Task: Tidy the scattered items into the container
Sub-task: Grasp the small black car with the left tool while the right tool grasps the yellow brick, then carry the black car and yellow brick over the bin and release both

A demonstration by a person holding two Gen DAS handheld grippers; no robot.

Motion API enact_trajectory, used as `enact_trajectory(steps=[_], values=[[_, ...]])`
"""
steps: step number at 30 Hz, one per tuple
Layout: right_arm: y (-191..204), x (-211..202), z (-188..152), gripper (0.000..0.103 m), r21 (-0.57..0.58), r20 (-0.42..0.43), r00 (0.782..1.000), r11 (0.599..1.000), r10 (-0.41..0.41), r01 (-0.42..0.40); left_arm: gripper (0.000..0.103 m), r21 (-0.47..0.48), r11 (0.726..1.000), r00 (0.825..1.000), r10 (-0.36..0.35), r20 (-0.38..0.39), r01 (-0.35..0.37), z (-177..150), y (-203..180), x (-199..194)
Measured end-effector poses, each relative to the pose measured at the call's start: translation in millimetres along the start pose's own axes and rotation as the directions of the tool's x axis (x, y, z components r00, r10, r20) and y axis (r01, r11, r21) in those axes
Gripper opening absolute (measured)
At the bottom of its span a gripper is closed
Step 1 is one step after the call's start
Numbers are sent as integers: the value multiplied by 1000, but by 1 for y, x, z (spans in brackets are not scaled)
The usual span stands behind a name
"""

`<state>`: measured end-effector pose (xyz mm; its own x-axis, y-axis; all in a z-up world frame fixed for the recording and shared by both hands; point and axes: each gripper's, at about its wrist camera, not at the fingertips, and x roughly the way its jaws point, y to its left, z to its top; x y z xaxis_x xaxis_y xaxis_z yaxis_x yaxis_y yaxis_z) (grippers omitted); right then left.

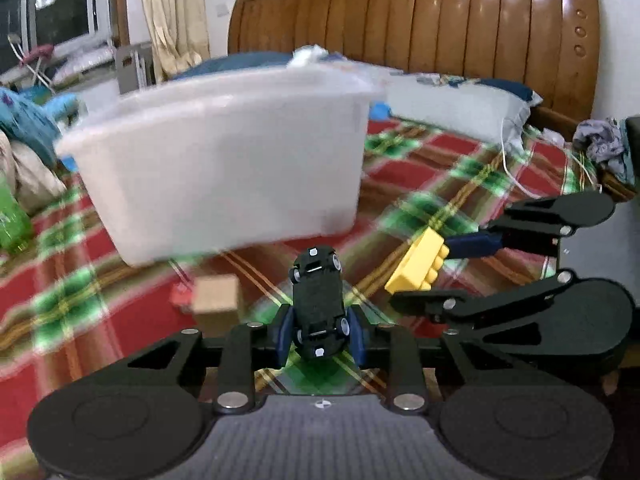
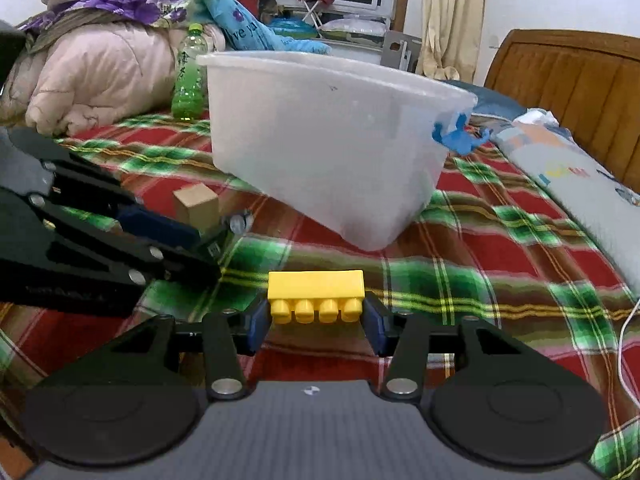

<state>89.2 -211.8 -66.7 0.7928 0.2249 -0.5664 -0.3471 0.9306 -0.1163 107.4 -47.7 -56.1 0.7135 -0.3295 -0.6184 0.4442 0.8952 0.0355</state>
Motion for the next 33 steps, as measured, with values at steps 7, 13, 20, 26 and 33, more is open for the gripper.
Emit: enact_trajectory(steps=[7, 13, 20, 26, 33], values=[[0, -19, 32, 52, 31, 88, 996, 999, -15, 13, 32, -51, 996, 995, 71, 69, -68, 31, 15, -20], [-6, -33, 82, 52, 39, 218, 975, 999, -39, 32, 32, -82, 990, 980, 128, 152, -117, 68, 31, -30], [-26, -15, 124, 52, 74, 271, 960, 996, -73, 55, 32, -133, 979, 959, 180, 218, -154, 117, 53, -19], [-51, 18, 136, 52, 150, 220, 973, 988, -68, 35, 32, -107, 975, 945, 215, 245, -194, 154, 60, 9], [-60, 48, 141, 53, 169, 159, 986, 985, -56, 29, 33, -82, 974, 962, 221, 161, -210, 169, 67, 59]])
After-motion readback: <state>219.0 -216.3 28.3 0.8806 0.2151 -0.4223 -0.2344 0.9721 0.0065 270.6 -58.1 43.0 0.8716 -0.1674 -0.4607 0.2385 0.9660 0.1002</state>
